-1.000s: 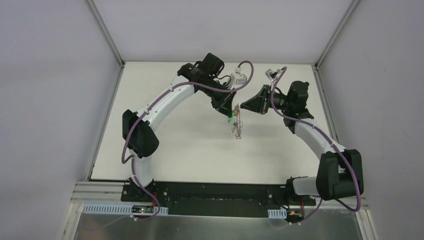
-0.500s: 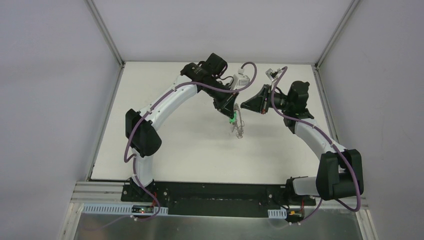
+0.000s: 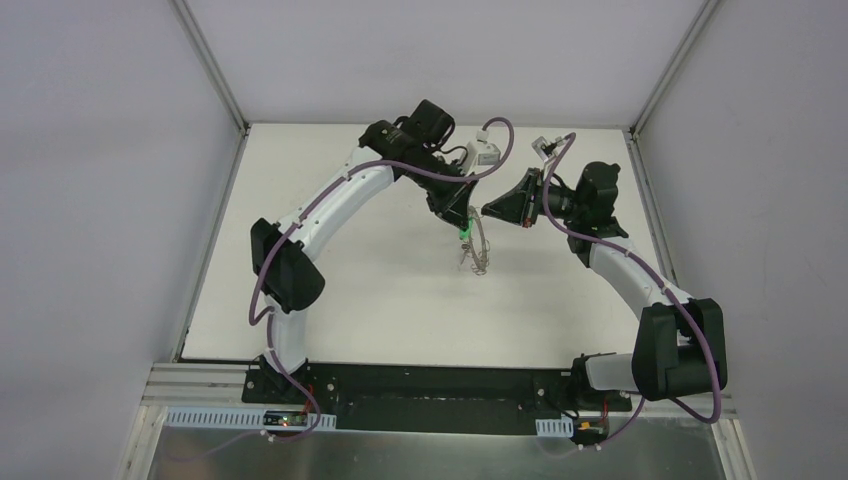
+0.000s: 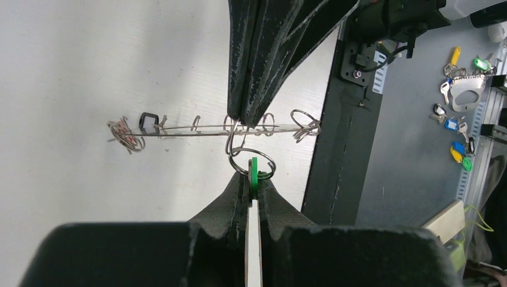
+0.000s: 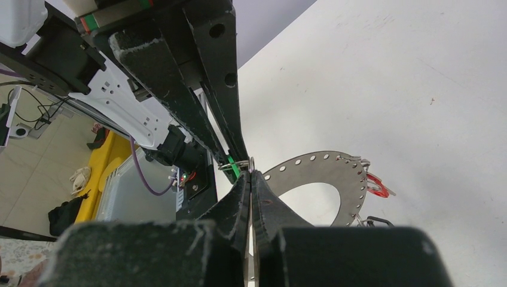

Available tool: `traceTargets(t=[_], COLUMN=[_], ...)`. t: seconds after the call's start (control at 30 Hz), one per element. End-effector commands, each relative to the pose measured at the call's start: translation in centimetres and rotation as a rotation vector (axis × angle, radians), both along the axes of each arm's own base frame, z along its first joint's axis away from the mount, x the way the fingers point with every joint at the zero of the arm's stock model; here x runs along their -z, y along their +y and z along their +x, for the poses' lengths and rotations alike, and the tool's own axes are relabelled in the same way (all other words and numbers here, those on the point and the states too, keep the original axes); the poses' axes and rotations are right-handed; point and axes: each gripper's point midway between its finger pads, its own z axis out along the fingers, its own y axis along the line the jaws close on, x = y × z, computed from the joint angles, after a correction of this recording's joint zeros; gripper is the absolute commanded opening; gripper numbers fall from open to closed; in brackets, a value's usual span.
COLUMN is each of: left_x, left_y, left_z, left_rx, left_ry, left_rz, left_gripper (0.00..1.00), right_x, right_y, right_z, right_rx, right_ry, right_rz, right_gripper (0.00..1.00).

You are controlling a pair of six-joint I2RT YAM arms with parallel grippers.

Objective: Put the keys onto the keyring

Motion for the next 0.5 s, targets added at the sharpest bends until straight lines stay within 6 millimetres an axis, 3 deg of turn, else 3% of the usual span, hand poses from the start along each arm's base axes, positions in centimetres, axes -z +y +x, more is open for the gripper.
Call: traceTargets(t=[0.0, 0.47], left_x=[-0.45, -0.15], left_y=[0.34, 1.00], left_z=[1.02, 1.65], left_rx=[-0.002, -0.005], left_ry=[-0.031, -0.047], left_rz=[0.007, 0.026], left_gripper=[0.00, 0.00], right_x=[-1.16, -0.93], right_y=[-0.18, -0.15], right_z=[-0.11, -0.10], right_rx=[-0.005, -0.009], right_ry=[-0.068, -0.061], right_rz=[0.017, 0.018], right_gripper=[0.00, 0.00])
